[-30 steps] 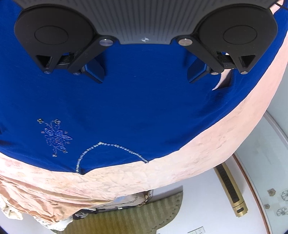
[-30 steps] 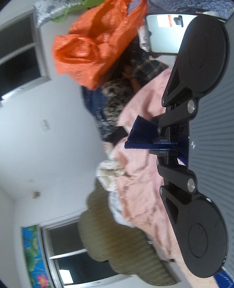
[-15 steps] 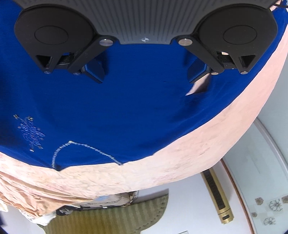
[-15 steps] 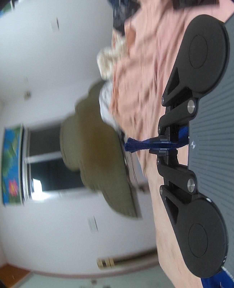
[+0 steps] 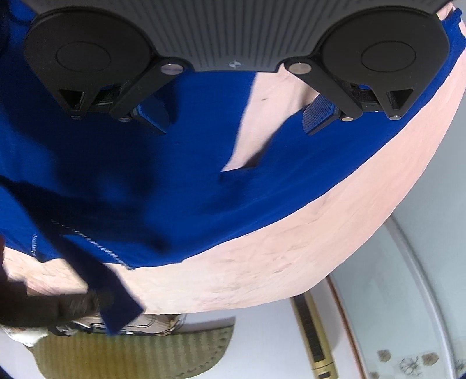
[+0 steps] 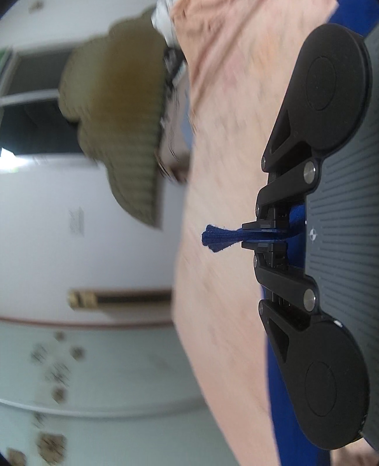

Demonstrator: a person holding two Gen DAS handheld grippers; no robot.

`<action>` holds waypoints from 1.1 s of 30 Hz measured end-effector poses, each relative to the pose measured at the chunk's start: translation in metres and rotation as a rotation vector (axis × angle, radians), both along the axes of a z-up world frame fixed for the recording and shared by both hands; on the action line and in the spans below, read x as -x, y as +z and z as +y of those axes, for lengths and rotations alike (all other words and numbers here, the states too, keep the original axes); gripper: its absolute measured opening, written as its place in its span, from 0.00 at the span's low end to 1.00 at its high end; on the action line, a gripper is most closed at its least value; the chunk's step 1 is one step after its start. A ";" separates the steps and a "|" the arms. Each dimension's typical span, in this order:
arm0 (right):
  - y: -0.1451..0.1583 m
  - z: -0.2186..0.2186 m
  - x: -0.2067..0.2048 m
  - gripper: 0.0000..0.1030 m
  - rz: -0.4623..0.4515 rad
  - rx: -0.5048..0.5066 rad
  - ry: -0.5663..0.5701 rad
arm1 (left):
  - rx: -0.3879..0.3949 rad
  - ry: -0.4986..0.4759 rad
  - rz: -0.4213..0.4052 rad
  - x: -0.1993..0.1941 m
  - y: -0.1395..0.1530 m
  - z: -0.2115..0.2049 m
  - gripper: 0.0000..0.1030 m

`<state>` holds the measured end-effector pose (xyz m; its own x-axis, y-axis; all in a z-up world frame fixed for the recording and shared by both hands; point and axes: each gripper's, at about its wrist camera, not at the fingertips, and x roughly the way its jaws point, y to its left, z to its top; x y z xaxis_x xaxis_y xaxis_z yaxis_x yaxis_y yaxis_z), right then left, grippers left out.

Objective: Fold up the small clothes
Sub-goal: 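Carry the held sleeve across the sweater body and release it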

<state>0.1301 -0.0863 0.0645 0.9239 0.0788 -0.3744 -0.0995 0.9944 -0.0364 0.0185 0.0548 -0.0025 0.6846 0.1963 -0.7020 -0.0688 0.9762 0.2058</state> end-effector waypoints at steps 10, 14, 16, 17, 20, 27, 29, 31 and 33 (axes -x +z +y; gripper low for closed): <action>-0.041 0.030 -0.017 0.09 0.187 -0.061 0.176 | 0.012 0.030 0.029 -0.006 -0.005 0.010 0.96; -0.046 0.019 -0.011 0.26 0.275 -0.177 0.192 | -0.006 0.028 0.008 -0.001 -0.003 0.009 0.96; -0.037 0.001 0.001 0.28 0.242 -0.303 0.194 | -0.007 0.040 0.014 -0.005 -0.005 0.013 0.96; -0.033 -0.009 0.008 0.30 0.227 -0.372 0.187 | 0.000 0.046 0.022 -0.007 -0.006 0.013 0.96; -0.042 -0.015 0.012 0.30 0.302 -0.391 0.117 | 0.027 0.043 0.039 -0.008 -0.006 0.009 0.96; -0.042 -0.015 0.026 0.39 0.329 -0.343 0.082 | -0.008 0.063 0.024 -0.002 -0.002 0.006 0.96; -0.039 -0.006 0.034 0.45 0.333 -0.216 0.030 | 0.017 0.076 0.031 -0.002 0.000 0.008 0.96; -0.046 0.002 0.041 0.46 0.370 -0.113 0.004 | 0.027 0.094 0.032 -0.001 0.002 0.009 0.96; -0.040 -0.002 0.061 0.47 0.328 -0.151 0.005 | 0.018 0.113 0.036 -0.001 0.002 0.009 0.96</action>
<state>0.0690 -0.0888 0.0241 0.7557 0.1603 -0.6350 -0.0868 0.9855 0.1455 0.0193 0.0634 -0.0002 0.6331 0.2578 -0.7298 -0.1718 0.9662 0.1923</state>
